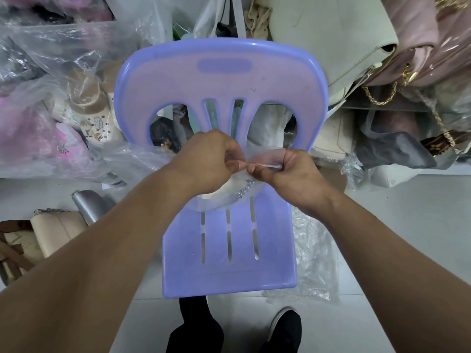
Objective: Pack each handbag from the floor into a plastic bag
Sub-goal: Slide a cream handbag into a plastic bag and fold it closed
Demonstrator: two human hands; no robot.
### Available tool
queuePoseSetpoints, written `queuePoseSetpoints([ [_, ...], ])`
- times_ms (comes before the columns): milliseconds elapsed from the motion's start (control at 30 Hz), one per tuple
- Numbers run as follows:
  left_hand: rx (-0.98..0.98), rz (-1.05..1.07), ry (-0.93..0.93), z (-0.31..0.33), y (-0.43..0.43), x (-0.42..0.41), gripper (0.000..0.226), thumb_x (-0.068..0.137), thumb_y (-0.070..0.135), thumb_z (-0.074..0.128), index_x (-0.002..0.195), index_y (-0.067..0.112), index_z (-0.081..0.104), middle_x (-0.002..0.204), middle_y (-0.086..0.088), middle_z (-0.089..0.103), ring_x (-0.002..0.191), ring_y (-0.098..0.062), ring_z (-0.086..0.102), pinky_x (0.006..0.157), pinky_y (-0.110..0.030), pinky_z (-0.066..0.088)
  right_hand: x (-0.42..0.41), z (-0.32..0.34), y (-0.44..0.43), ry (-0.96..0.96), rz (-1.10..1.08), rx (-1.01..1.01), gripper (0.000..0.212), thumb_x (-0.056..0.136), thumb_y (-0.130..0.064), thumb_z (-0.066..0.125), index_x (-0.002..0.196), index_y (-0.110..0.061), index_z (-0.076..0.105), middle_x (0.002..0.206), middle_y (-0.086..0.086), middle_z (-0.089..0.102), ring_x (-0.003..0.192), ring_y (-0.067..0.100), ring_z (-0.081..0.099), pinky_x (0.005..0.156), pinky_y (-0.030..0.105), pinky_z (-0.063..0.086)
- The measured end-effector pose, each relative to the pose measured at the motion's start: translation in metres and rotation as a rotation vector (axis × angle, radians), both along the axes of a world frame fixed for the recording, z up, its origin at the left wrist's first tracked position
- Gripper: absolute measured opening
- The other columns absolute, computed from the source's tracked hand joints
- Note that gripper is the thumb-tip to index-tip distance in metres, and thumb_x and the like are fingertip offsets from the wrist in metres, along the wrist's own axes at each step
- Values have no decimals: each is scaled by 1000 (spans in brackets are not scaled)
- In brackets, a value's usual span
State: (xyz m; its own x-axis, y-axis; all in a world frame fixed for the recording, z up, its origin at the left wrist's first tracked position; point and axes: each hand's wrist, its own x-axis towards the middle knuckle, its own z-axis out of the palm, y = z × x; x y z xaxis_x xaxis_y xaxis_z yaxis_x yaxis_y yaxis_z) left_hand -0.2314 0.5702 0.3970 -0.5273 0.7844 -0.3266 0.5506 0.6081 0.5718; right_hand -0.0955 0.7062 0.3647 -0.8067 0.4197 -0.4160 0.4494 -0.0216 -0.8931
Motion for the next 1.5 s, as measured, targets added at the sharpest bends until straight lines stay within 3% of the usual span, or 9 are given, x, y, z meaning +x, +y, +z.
queuePoseSetpoints([
  [167,-14,4,26,-3,3,0,8,93,29,68,94,28,76,77,13,66,76,-10,61,70,-24,45,2,0,3,-9,32,-61,13,96,-16,72,105,-16,80,102,-1,80,102,13,74,97,29,56],
  [467,-43,-46,50,1,3,-7,14,89,41,71,91,27,74,81,8,68,80,-15,62,75,-33,51,-3,3,6,-16,-29,-21,14,95,-10,71,91,-22,77,79,-9,78,79,3,73,76,15,53],
  [700,-100,-6,104,5,5,-7,23,85,34,76,69,33,59,64,14,55,68,-14,55,66,-25,37,-9,10,6,-27,66,177,7,93,-15,73,95,-20,77,83,-19,74,77,-8,67,67,5,47],
  [867,-117,-38,148,7,9,-3,44,84,29,77,53,31,45,58,6,48,62,-19,51,59,-29,33,-20,13,5,-33,244,435,9,91,-23,74,97,-28,79,93,-10,76,94,9,70,85,31,58],
  [967,-201,-72,212,13,7,-7,44,83,35,77,61,28,40,76,0,57,71,-22,54,62,-31,39,-25,17,4,-64,305,468,18,95,-18,68,86,-32,72,91,-11,74,90,9,67,80,25,55],
  [1100,-274,-134,252,26,3,-18,18,85,29,78,83,25,61,88,-1,63,87,-25,56,73,-31,41,-27,18,4,-117,318,527,26,97,-11,61,80,-30,65,71,-20,63,68,-4,58,59,15,45],
  [1300,-196,-56,167,23,-9,-17,2,86,26,75,87,27,74,87,10,70,85,-14,59,79,-30,50,-22,25,5,-94,305,424,18,93,-22,72,79,-29,64,75,-17,67,77,9,67,71,27,56],
  [1400,-176,-44,122,18,-11,-14,6,86,25,74,86,30,77,88,13,73,85,-12,62,83,-34,55,-24,31,3,-127,400,537,12,89,-27,73,99,-32,70,97,-12,69,91,15,66,79,31,56],
  [1500,-174,-55,133,17,-10,-13,8,87,27,73,83,34,75,90,12,74,88,-16,65,83,-37,56,-31,34,-2,-114,501,676,11,93,-31,70,102,-26,73,87,-15,63,89,15,60,72,29,47],
])
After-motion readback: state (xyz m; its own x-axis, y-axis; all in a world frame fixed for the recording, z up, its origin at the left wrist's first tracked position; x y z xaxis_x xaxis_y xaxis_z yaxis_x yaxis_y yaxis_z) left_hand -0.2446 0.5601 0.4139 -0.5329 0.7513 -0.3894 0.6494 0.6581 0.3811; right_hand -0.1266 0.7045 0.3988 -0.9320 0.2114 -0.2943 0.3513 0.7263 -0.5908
